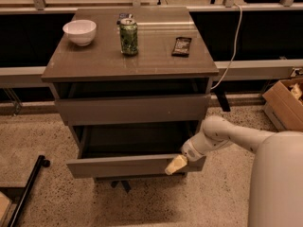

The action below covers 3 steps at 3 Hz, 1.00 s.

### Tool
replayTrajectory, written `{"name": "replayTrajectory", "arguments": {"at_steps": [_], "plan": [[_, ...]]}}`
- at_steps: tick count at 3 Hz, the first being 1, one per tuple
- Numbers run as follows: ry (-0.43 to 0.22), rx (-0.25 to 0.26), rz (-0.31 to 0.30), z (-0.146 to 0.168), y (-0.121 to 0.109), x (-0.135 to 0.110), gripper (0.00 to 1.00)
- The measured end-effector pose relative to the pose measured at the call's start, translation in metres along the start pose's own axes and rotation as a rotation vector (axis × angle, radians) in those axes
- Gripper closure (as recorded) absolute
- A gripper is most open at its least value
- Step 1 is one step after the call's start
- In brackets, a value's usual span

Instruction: Open middle drawer

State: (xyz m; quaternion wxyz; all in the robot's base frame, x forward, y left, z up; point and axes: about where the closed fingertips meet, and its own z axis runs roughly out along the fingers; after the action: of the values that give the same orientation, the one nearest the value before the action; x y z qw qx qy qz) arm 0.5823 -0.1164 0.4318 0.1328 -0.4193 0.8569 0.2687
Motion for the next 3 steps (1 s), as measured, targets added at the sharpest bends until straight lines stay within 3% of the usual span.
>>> {"name": "replayTrajectory", "arguments": {"at_steps": [1,2,3], "plan": [[0.0,0.0,0.0,-0.002,0.001,-0.001,0.0],[0.0,0.0,0.0,-0.002,0.001,-0.001,0.19],[-0.001,-0.01,0.041,-0.001,0.014,0.02,0.42]]}}
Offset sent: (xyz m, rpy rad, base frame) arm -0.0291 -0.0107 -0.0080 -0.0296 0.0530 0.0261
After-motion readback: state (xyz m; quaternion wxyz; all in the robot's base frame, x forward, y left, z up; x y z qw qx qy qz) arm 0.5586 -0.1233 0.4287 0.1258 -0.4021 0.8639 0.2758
